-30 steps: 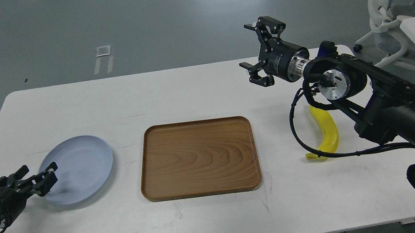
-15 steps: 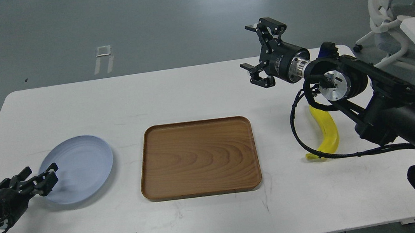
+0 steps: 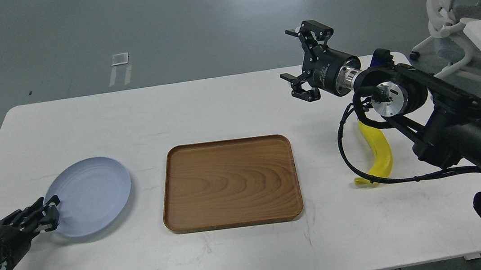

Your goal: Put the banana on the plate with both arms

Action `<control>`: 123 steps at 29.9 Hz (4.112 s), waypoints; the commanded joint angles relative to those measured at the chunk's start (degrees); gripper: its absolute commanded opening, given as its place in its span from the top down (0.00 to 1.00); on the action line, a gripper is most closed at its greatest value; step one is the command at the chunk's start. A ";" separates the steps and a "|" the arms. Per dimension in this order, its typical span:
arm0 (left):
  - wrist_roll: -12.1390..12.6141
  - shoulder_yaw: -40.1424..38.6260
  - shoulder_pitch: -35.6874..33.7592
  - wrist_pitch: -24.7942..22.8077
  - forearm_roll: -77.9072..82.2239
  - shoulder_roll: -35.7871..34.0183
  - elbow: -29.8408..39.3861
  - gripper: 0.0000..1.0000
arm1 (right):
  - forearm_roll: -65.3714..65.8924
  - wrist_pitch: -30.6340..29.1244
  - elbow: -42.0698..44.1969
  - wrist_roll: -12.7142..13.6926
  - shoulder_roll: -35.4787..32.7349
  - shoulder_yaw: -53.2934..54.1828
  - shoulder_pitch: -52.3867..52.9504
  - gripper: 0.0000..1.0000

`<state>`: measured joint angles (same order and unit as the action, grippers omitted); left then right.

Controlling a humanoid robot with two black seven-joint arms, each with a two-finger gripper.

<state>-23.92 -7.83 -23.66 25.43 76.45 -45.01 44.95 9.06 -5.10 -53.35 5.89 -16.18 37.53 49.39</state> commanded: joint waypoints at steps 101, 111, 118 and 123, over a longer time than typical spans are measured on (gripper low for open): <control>15.93 -28.12 -28.28 -27.27 -67.93 24.54 0.93 0.02 | 58.36 -12.48 -10.38 3.08 -26.19 -38.06 5.01 0.15; 13.47 -27.33 -28.28 -27.27 -67.22 23.57 0.84 0.02 | 58.88 -12.22 -8.88 2.90 -23.02 -39.90 5.54 0.98; 11.97 -27.24 -27.84 -27.19 -67.05 23.48 0.84 0.02 | 58.27 -11.96 -10.10 2.02 -21.97 -39.46 8.43 1.00; 11.97 -27.15 -27.75 -27.01 -67.05 23.66 0.84 0.02 | 58.80 -11.69 -15.55 -6.76 -21.27 -40.25 14.76 1.00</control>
<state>-11.94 -35.00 -51.52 -1.67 9.42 -21.46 45.79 67.62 -16.86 -66.78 3.55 -37.89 -2.21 61.29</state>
